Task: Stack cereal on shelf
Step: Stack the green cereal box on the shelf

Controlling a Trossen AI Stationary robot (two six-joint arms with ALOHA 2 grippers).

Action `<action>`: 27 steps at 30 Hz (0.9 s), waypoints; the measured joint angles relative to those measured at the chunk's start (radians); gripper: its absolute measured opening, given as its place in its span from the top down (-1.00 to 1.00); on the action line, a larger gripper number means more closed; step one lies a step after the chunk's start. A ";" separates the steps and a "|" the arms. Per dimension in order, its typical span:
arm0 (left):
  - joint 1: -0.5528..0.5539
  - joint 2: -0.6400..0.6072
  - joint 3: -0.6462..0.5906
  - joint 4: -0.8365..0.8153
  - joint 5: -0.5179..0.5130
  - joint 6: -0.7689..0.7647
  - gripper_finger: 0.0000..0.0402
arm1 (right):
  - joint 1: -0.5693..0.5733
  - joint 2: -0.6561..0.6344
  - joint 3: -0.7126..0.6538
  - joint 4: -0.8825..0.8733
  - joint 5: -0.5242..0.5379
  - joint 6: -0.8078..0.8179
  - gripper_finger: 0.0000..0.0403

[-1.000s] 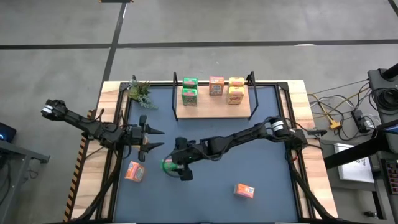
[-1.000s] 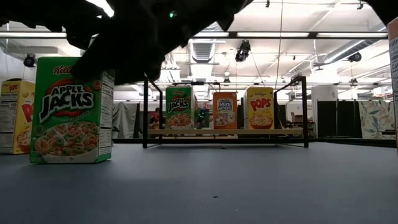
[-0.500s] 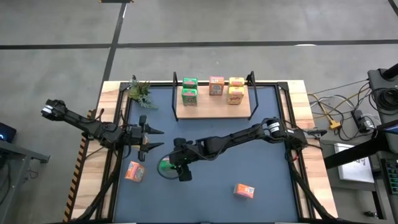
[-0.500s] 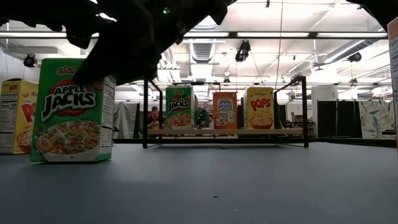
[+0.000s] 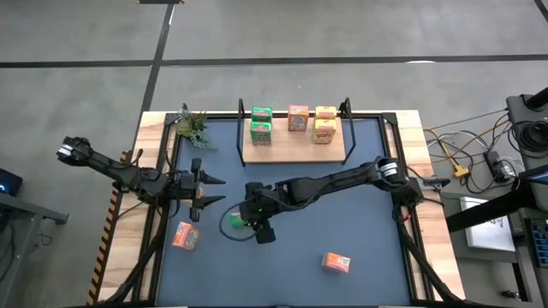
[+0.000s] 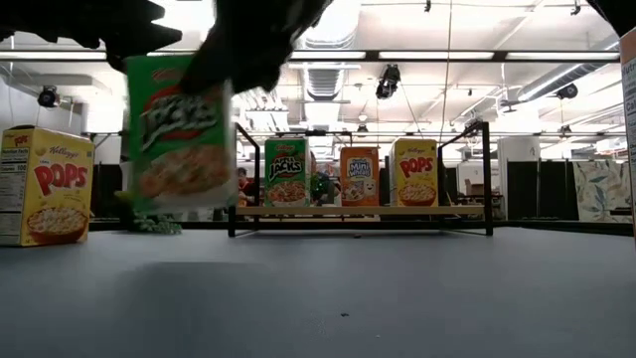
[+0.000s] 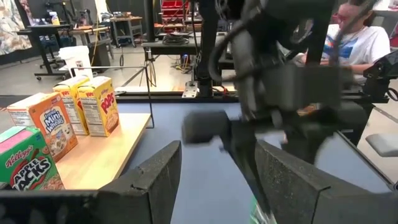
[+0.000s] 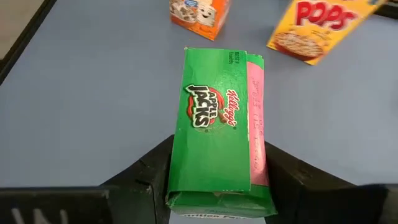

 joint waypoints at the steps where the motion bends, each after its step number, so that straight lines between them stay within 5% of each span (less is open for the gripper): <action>1: 0.000 -0.002 0.000 0.000 0.000 0.000 0.05 | -0.005 -0.019 -0.004 -0.022 0.000 -0.004 0.17; 14: 0.000 -0.003 0.000 0.001 0.000 -0.007 0.05 | -0.151 -0.294 -0.201 -0.143 0.001 -0.048 0.21; 27: 0.000 -0.001 0.000 0.001 0.000 -0.007 0.05 | -0.375 -0.422 -0.549 0.234 -0.071 -0.094 0.22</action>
